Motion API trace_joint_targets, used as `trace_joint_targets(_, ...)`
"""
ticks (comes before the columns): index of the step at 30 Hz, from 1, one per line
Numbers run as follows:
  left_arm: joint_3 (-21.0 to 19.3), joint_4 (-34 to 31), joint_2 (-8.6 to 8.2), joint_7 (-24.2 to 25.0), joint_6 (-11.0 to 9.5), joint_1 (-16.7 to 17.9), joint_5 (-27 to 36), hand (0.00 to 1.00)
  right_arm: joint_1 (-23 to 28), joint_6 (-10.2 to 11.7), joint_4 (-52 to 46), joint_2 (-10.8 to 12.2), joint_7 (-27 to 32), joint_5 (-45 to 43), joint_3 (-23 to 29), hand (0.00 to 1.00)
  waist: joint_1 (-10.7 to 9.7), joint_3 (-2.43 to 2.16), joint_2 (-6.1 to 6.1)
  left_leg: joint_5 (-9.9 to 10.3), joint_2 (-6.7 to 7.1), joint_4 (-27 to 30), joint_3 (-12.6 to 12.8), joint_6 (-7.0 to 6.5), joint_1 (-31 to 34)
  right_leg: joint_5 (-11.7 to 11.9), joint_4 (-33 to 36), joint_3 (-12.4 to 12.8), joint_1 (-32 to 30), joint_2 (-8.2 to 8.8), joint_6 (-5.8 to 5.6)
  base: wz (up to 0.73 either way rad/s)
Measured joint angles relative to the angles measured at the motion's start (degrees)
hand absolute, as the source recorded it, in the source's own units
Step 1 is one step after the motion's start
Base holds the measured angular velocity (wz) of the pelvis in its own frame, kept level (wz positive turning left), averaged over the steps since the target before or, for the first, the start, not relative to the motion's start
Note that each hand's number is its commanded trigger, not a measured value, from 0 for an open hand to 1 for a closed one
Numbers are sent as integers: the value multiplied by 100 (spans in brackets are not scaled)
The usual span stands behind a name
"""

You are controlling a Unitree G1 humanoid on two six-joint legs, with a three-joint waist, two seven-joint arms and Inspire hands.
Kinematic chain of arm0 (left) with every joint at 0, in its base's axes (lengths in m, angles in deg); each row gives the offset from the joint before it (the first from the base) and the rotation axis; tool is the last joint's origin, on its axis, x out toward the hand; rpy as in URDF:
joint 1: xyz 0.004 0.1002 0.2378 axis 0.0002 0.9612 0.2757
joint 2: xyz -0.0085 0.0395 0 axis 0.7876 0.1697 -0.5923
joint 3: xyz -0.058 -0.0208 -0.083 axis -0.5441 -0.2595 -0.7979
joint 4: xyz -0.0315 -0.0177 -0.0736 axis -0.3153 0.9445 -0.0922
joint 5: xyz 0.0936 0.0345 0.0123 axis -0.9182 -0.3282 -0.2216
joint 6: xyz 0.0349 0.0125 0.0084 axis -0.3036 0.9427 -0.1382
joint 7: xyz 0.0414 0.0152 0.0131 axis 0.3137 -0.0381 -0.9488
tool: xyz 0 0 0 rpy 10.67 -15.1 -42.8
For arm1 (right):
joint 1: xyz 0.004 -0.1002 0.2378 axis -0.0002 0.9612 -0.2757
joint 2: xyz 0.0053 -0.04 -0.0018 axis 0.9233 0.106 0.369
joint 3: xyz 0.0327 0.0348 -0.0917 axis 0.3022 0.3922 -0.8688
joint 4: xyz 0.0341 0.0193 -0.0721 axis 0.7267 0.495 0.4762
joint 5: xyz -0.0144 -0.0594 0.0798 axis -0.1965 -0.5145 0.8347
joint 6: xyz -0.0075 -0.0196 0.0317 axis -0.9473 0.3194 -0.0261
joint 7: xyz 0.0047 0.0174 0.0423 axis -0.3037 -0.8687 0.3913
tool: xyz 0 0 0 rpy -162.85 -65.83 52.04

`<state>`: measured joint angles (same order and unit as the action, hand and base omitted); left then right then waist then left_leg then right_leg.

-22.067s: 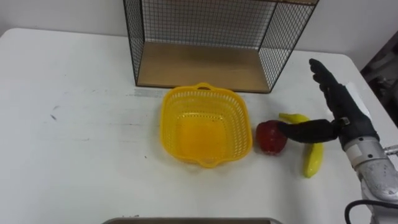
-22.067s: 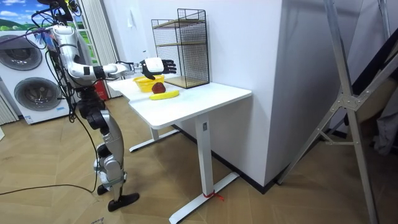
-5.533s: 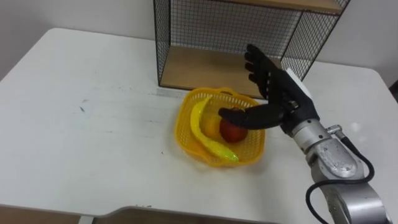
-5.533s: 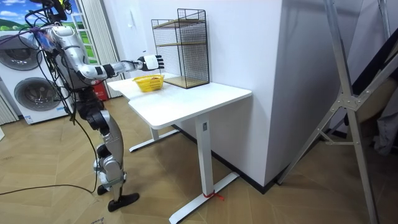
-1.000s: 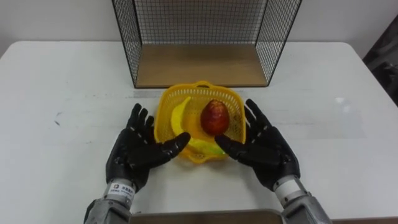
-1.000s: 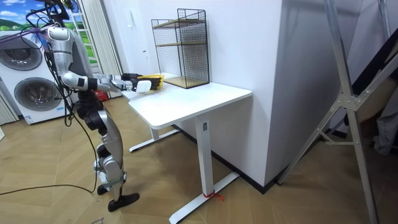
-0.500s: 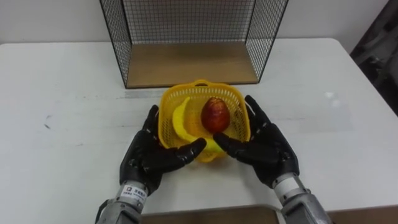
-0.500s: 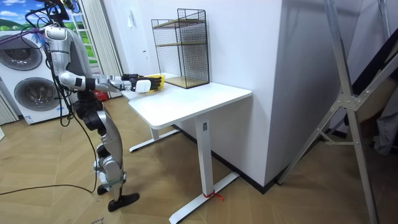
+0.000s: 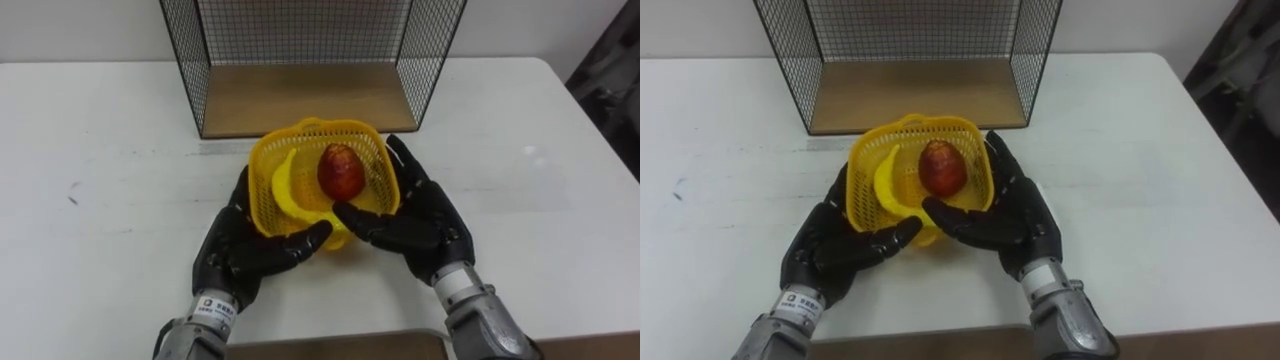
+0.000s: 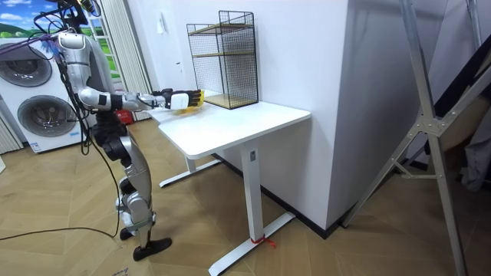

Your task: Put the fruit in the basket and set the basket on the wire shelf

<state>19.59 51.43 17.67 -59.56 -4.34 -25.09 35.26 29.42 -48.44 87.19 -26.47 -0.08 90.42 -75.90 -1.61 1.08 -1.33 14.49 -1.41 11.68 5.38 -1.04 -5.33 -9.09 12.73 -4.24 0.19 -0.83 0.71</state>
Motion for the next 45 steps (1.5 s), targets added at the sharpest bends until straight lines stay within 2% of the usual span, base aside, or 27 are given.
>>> trace_joint_targets(6,14,-17,-1,0,0,-100,-39,0,-8,78,-68,-3,90,1,-6,0,-2,-1,2,0,0,1,0,0,10,1,-6,5,0,-2,1,0)
trace_joint_targets(12,-15,-332,21,0,-21,-239,-54,0,-129,96,-246,-36,207,21,2,0,-7,-11,28,0,-2,14,-1,0,72,4,-5,6,-38,-3,5,0)
trace_joint_targets(19,-123,-821,18,0,-119,-240,-262,0,-128,246,-827,-41,215,38,12,0,2,-61,123,0,-8,12,2,1,51,4,-11,3,-37,-5,6,0)
trace_joint_targets(24,-146,-869,17,0,-123,-241,-285,0,-128,257,-910,-40,208,24,8,0,17,-59,126,0,-9,10,9,0,54,4,-12,5,-35,-7,6,0)
trace_joint_targets(28,-179,-873,9,-1,-171,-246,-681,0,-128,291,-910,-19,202,10,5,0,17,-51,140,0,-9,10,-3,1,45,4,-12,-13,2,-4,6,0)
trace_joint_targets(32,-201,-957,-7,-1,-187,-245,-711,0,-128,306,-910,-6,163,-4,7,0,19,-47,135,0,-8,16,-13,1,48,4,2,-19,-2,-4,6,0)
trace_joint_targets(36,-278,-1011,-29,-1,-260,-269,-754,0,-128,325,-913,-1,143,21,-36,0,48,-3,62,3,-22,183,-6,5,115,-1,147,1,-96,-6,4,-3)
trace_joint_targets(37,-286,-1020,-29,-1,-275,-267,-750,0,-127,325,-910,1,143,83,-42,0,49,23,18,14,-39,317,2,24,193,-4,231,-8,-159,-6,7,0)
trace_joint_targets(39,-295,-1022,-16,-1,-277,-266,-750,0,-122,320,-911,-7,141,76,-50,0,68,28,-61,98,-111,699,8,106,415,-79,426,-64,-297,-10,75,-3)
trace_joint_targets(40,-317,-1010,-16,-1,-279,-264,-753,0,-118,321,-905,-2,110,15,-55,0,75,30,-102,204,-132,1173,23,157,609,-190,609,-67,-364,-24,121,-15)
trace_joint_targets(41,-354,-960,-19,-1,-279,-261,-752,0,-92,321,-870,2,71,13,-62,0,124,33,-125,287,-217,1761,80,172,800,-324,801,-77,-417,-41,169,-22)
trace_joint_targets(42,-368,-941,-16,-1,-279,-249,-753,0,-77,324,-832,-2,32,16,-61,0,186,32,-129,292,-246,2102,93,176,899,-391,883,-62,-429,-54,199,-37)
trace_joint_targets(43,-379,-908,-19,-1,-286,-226,-753,0,-49,328,-746,-34,-30,29,-61,0,235,38,-103,291,-379,2788,64,179,1122,-507,1052,-52,-418,-126,276,-39)
trace_joint_targets(44,-380,-893,-12,-1,-286,-215,-722,0,3,317,-711,-34,-41,35,-65,0,296,31,-16,284,-534,3350,0,184,1351,-628,1189,-33,-420,-233,371,-31)
trace_joint_targets(45,-379,-895,-12,-1,-286,-216,-713,0,34,316,-711,-34,-41,46,-70,0,312,19,18,270,-602,3578,-48,203,1450,-687,1255,-26,-429,-284,423,-10)
